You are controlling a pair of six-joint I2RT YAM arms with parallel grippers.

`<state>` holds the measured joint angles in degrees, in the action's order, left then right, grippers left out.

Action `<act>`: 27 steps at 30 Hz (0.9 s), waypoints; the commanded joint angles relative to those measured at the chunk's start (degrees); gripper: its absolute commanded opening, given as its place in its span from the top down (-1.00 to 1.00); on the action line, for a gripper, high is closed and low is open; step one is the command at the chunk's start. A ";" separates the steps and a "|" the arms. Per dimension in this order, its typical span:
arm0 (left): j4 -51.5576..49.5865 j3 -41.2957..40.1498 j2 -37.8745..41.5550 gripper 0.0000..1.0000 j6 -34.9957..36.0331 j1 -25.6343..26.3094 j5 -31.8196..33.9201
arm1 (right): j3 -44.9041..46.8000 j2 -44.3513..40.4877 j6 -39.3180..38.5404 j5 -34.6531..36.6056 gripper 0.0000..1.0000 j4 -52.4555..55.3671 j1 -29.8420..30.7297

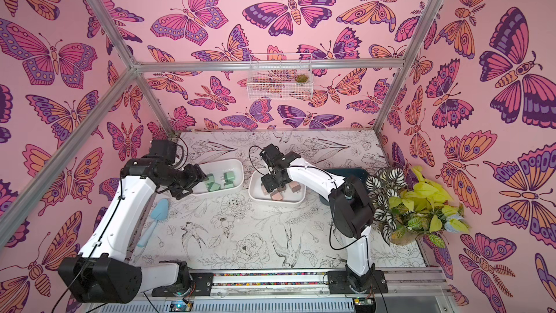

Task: Place the plugs by color into the storage box
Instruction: Reset both arms

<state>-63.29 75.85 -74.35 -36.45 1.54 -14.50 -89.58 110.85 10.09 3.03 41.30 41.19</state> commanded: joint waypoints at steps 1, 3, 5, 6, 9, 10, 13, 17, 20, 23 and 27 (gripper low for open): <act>-1.83 0.74 0.87 -0.58 0.77 0.30 1.63 | 1.80 -3.32 -0.35 1.01 -0.59 -0.84 -0.69; -1.77 0.77 0.85 -0.58 0.72 0.60 1.70 | 2.51 -4.20 -0.54 1.16 -0.60 -1.03 -0.77; -1.97 0.89 0.87 -0.57 0.78 1.17 2.56 | 3.28 -4.73 -0.86 1.64 -0.60 -1.13 -0.85; -2.02 0.95 0.91 -0.57 0.77 1.41 2.87 | 3.80 -5.10 -0.95 1.80 -0.61 -1.22 -0.97; -2.14 1.14 0.91 -0.58 0.41 1.95 3.32 | 5.72 -6.55 -1.11 2.46 -0.61 -2.18 -0.97; -2.11 1.17 0.87 -0.58 0.32 2.05 3.43 | 6.42 -7.05 -1.04 2.78 -0.61 -2.63 -1.01; -2.17 1.35 0.87 -0.58 0.25 2.40 4.08 | 8.52 -8.66 -0.86 4.20 -0.62 -3.76 -1.03; -2.18 2.17 3.37 -0.99 3.36 3.23 4.95 | 10.75 -10.50 -0.78 6.23 -0.62 -4.89 -1.14; -2.22 2.60 4.06 -0.99 4.37 3.42 6.18 | 12.34 -11.47 -0.78 6.47 -0.63 -5.43 -1.44; -2.28 2.61 4.39 -0.99 4.50 3.55 6.68 | 14.03 -12.58 -0.39 6.46 -0.63 -6.05 -1.66; -2.26 1.99 4.56 -0.99 5.30 3.84 7.50 | 16.27 -14.52 -0.07 6.20 -0.63 -7.44 -2.08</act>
<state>-64.53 77.78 -70.28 -33.01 4.95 -8.84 -74.43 98.63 9.87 8.32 35.09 39.70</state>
